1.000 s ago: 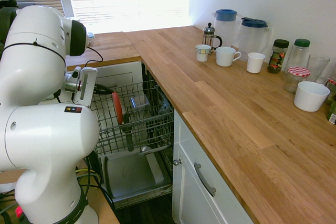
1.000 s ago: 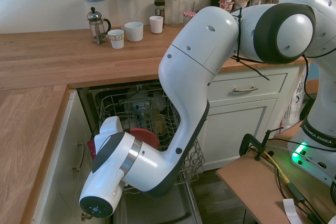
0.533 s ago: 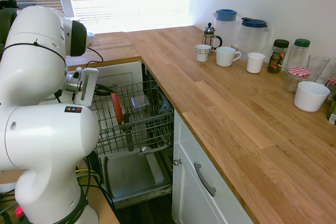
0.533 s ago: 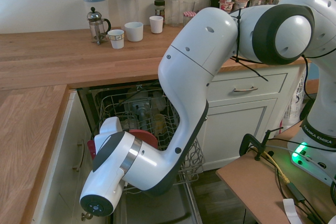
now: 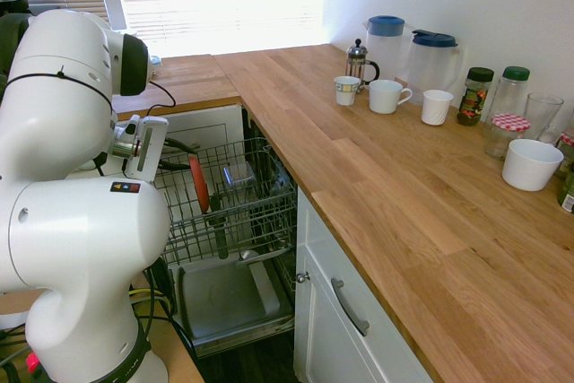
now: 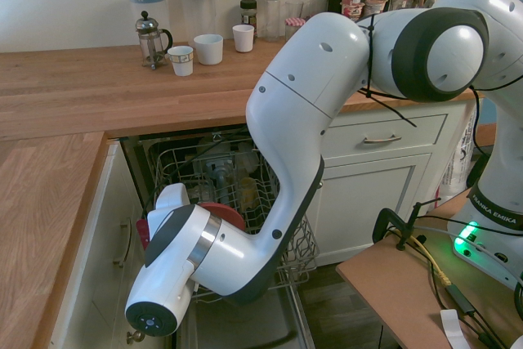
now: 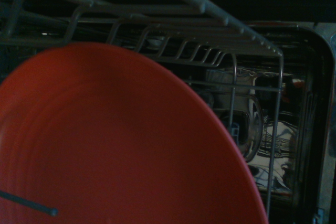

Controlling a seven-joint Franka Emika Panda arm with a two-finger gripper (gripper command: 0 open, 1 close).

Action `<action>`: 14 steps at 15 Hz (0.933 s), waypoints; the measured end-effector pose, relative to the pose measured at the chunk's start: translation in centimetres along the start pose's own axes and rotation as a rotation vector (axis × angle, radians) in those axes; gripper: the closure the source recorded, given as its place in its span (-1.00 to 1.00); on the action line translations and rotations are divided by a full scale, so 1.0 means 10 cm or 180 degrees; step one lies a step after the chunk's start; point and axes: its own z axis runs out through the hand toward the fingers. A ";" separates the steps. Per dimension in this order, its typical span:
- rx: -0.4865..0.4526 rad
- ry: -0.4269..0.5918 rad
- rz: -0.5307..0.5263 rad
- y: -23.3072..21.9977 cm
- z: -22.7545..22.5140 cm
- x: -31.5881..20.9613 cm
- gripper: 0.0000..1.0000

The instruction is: Put the plate in the dishwasher

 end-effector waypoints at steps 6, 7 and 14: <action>0.0259 -0.0018 0.0166 0.28 -0.35 0.11 -1.00; 0.0294 -0.0031 0.0204 0.38 -0.42 0.17 -1.00; 0.0768 -0.0228 0.0493 1.07 -0.51 0.41 -1.00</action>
